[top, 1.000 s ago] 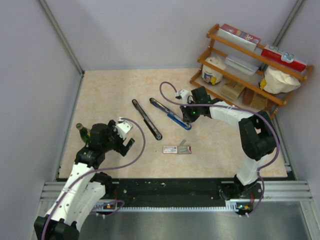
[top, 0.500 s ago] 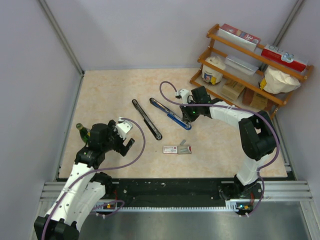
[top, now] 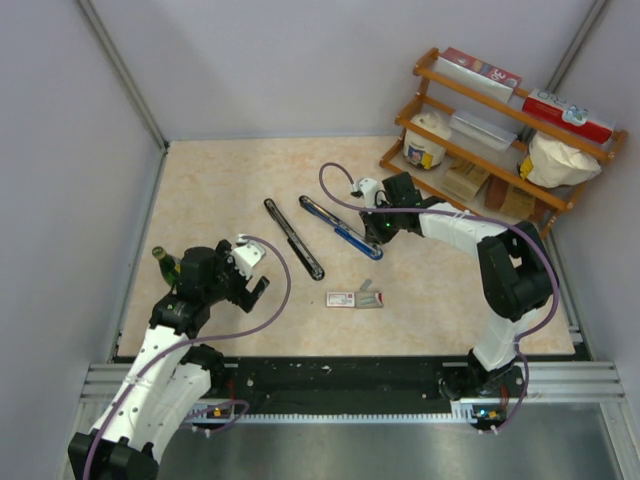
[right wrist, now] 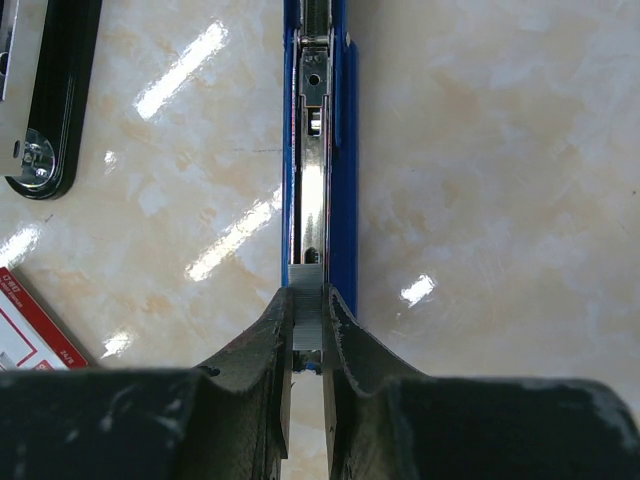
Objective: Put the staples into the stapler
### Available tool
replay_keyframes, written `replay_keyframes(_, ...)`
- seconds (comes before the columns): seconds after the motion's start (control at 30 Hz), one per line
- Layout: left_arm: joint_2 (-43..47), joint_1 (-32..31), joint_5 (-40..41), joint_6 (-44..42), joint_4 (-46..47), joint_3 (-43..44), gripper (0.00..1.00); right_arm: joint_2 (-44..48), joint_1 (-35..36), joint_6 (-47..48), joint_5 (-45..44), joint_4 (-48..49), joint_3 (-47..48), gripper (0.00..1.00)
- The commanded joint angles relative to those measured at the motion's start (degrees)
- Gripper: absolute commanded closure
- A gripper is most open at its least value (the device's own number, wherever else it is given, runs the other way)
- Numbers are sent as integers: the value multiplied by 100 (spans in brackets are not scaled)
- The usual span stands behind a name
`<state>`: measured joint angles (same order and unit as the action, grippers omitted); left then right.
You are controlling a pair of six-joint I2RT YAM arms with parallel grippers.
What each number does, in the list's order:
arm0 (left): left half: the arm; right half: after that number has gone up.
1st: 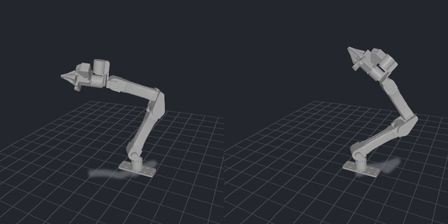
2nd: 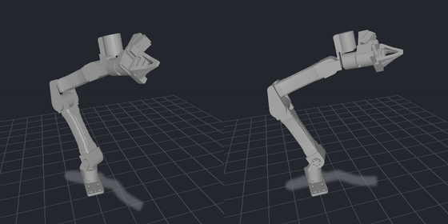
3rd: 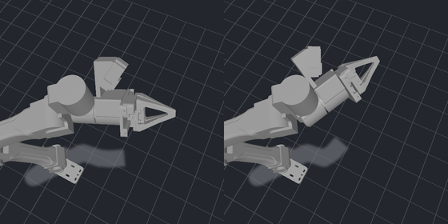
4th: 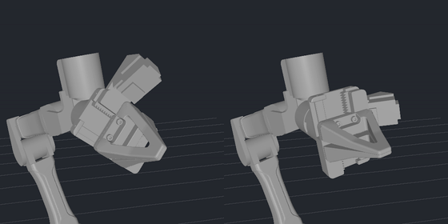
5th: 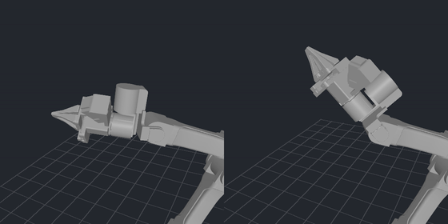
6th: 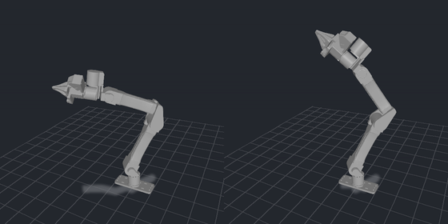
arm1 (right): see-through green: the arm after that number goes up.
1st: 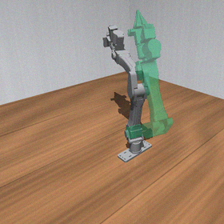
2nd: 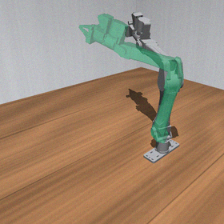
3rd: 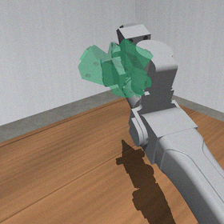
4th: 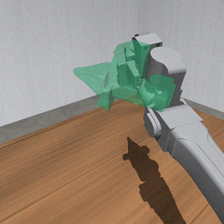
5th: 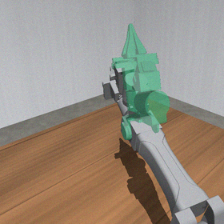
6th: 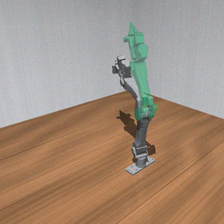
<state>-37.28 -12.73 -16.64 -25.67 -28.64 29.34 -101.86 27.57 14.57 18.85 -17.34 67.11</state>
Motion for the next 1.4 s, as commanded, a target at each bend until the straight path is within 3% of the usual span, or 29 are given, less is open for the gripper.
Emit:
replay_keyframes(0.0, 45, 43, -23, -52, 219, -52, 1, -27, 11, 55, 198, 144, 12, 93)
replay_keyframes(1.37, 72, 43, -23, -70, 219, -60, 1, -185, 161, 160, -312, 3, 144, 92)
